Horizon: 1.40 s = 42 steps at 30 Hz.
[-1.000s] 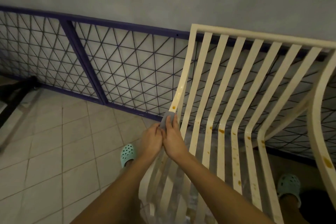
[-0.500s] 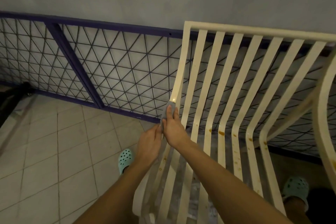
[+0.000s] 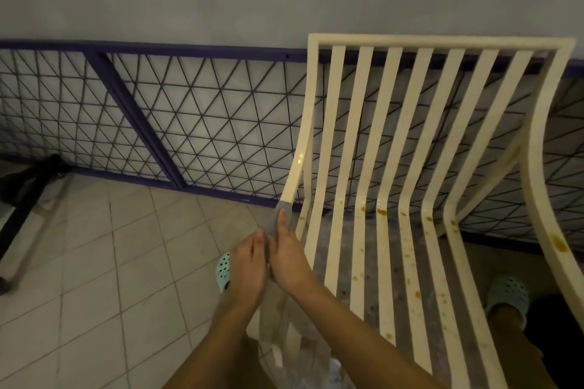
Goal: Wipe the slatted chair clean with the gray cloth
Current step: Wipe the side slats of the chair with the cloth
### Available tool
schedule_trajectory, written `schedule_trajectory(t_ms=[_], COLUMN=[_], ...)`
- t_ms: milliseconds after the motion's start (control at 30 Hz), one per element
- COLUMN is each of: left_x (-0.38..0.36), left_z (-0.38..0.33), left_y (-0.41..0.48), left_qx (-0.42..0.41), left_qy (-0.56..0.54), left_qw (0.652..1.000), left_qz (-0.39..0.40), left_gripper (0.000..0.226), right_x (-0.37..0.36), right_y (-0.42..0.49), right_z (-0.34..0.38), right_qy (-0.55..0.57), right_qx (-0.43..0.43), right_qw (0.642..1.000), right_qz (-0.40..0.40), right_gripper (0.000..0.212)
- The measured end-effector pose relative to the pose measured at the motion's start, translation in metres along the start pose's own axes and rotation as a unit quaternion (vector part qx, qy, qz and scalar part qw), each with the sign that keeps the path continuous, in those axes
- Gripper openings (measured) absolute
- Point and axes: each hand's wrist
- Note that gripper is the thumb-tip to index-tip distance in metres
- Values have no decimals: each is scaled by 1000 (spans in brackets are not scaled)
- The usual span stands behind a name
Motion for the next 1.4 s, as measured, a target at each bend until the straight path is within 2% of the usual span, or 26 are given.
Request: schedule_trajectory(t_ms=[267,400,467,633,800,967,1133,1400], left_x=[0,-1,-11,-28,-26,-26,-24,-24], left_z=[-2,-18,-26,-28,-25,-27,-29,-25], left_y=[-5,19,39,42,42,38,37,39], left_qx=[-21,13,2,-33,-22,14,1,-2], left_qy=[30,81,130,158,130,91,93,92], left_qw=[999,982,971,975,980,988,990,991], left_qz=[34,168,199,151,146,124,102,92], left_gripper=[30,30,29,34,30,28,30,36], right_x=[16,24,27,37,47,50,44,33], right_y=[26,62,79,109,137,156,136,70], right_z=[1,4,5,7,11,17,16,0], right_qy=[-112,-154,-174,-213,-253,-248,-210,-181], right_qx=[68,69,68,78,109,92,73,106], right_qw=[990,985,982,974,961,964,975,977], right_qz=[48,35,31,22,17,6,9,41], right_gripper=[63,62,61,60,60,62,65,64])
Point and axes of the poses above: each hand's wrist, its own y-axis towards the middle knuckle, its own x-axis out of the back of the hand, z = x × y, and after that the axes turned 15 degrees about -z, right-handed
